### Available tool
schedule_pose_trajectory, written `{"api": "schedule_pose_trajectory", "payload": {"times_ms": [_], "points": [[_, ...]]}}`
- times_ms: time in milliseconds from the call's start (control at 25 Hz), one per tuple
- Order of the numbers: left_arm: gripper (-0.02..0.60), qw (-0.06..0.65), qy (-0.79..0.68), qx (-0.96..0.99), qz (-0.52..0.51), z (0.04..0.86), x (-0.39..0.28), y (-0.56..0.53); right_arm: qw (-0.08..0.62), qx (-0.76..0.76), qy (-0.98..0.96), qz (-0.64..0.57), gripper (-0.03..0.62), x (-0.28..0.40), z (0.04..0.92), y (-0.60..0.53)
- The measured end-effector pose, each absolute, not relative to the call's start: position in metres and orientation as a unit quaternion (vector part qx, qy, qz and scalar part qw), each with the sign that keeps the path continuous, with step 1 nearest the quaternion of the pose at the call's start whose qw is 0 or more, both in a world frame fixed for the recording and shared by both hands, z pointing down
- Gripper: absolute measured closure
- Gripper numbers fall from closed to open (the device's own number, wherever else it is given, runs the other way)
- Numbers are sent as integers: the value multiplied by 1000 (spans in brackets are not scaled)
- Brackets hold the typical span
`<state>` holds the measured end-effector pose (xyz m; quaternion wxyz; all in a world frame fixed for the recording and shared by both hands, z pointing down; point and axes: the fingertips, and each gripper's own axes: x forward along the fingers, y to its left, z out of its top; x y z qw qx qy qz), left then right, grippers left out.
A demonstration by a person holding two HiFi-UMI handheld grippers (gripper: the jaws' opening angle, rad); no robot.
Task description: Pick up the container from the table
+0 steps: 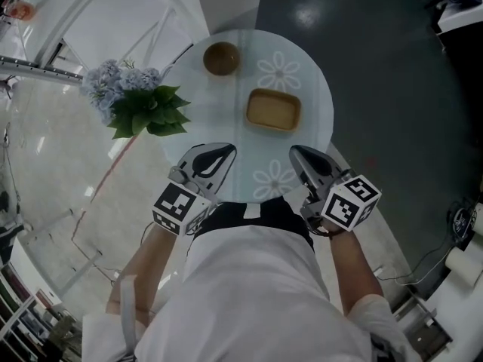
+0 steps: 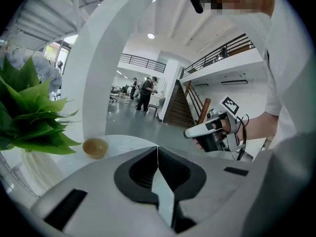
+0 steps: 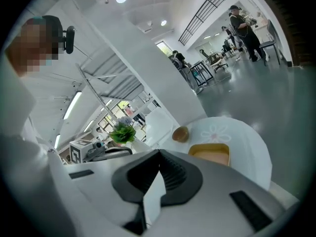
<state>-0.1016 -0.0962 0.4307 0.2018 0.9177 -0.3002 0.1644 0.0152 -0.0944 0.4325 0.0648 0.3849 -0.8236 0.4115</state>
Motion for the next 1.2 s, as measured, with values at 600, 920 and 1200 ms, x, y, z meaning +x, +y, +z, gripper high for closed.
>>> {"api": "schedule_pose_trajectory", "payload": {"times_ms": [600,920,1200], "points": [[558,190,-285,915,213,493,-47,-134,83,344,-815,459,572,64,480,-120],[557,192,-259,914,247,531,-29,-142,93,338,-802,483,572,81,505,-120],[530,190,-233,913,276,559,-17,-147,98,341,-791,498,572,95,524,-119]]}}
